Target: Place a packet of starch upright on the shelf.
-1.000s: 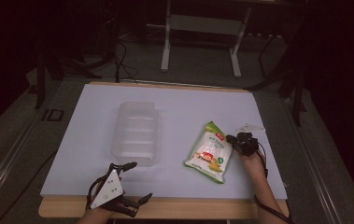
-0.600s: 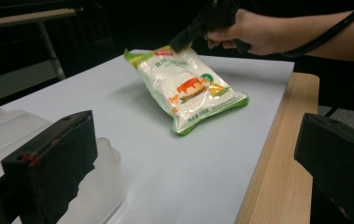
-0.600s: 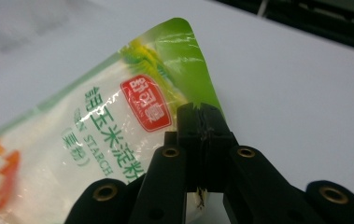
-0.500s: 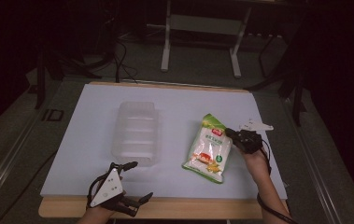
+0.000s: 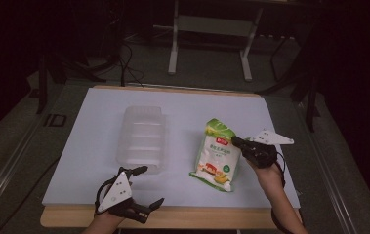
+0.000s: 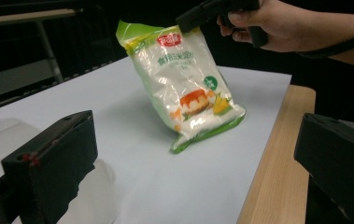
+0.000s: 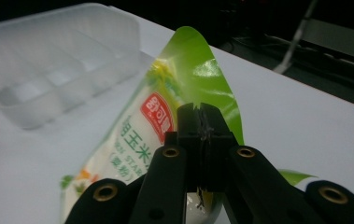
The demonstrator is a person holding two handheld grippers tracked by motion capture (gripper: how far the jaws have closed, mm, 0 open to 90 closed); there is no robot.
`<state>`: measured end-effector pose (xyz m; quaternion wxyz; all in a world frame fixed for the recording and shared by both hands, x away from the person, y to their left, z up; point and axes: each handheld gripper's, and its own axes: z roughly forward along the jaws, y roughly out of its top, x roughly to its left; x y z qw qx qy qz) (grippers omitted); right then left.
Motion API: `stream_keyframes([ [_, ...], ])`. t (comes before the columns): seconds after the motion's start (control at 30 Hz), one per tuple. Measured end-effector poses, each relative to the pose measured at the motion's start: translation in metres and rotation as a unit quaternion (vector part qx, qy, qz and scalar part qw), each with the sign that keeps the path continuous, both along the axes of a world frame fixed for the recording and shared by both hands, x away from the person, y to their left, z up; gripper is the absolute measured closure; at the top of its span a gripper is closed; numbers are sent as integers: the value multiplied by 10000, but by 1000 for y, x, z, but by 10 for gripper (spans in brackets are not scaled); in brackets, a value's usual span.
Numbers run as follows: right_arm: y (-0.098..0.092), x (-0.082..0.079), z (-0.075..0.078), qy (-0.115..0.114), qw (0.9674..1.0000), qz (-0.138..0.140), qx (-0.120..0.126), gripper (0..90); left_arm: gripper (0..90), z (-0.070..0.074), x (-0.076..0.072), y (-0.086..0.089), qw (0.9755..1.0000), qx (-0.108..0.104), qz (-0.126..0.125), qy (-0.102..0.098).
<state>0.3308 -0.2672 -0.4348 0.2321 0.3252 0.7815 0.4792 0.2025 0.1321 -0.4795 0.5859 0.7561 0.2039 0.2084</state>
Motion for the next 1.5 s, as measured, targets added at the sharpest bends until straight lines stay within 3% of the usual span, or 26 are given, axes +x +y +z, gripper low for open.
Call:
stream_keyframes([
  [0.1, 2, -10, 3, -9, 9998, 96, 144, 889, 0, 3, 2, -5, 10000, 34, -54, -33],
  [0.2, 3, -20, 5, -71, 9998, 141, 130, 889, 0, 7, 5, -10, 9998, -73, -166, -33],
  [0.3, 7, -30, 7, -155, 9996, 210, 91, 889, 16, 13, 11, -19, 9999, -76, -109, 39],
  [0.37, 8, -35, 8, -142, 9993, 304, 192, 889, 34, 18, 16, -27, 9999, -63, -66, 133],
  [0.47, 12, -42, 9, -182, 9988, 409, 211, 888, 21, 26, 25, -38, 9989, -159, -78, 429],
  [0.53, 15, -48, 10, -254, 9984, 479, 149, 889, 18, 30, 34, -46, 9978, -190, -221, 591],
  [0.67, 16, -58, 10, -249, 9976, 608, 215, 888, 19, 37, 50, -65, 9974, -67, -369, 610],
  [0.77, 15, -65, 9, -300, 9971, 672, 193, 888, 19, 37, 62, -75, 9961, -144, -504, 706],
  [0.93, 13, -72, 6, -345, 9967, 706, 213, 888, 19, 29, 82, -94, 9951, -184, -348, 910],
  [1.03, 12, -75, 5, -369, 9960, 786, 226, 888, 19, 21, 90, -104, 9941, -30, -204, 1070],
  [1.17, 13, -77, 5, -420, 9956, 823, 168, 888, 18, 10, 100, -115, 9938, 184, -154, 1084],
  [1.3, 13, -78, 5, -433, 9953, 846, 161, 888, 18, 3, 110, -120, 9936, 93, -261, 1092],
  [1.33, 13, -78, 5, -430, 9952, 865, 161, 888, 18, -2, 116, -120, 9934, -92, -431, 1059],
  [1.4, 13, -78, 6, -445, 9941, 978, 138, 888, 19, -6, 120, -119, 9935, -199, -541, 979],
  [1.5, 13, -78, 6, -436, 9932, 1067, 138, 888, 19, -13, 124, -122, 9942, -146, -717, 788],
])
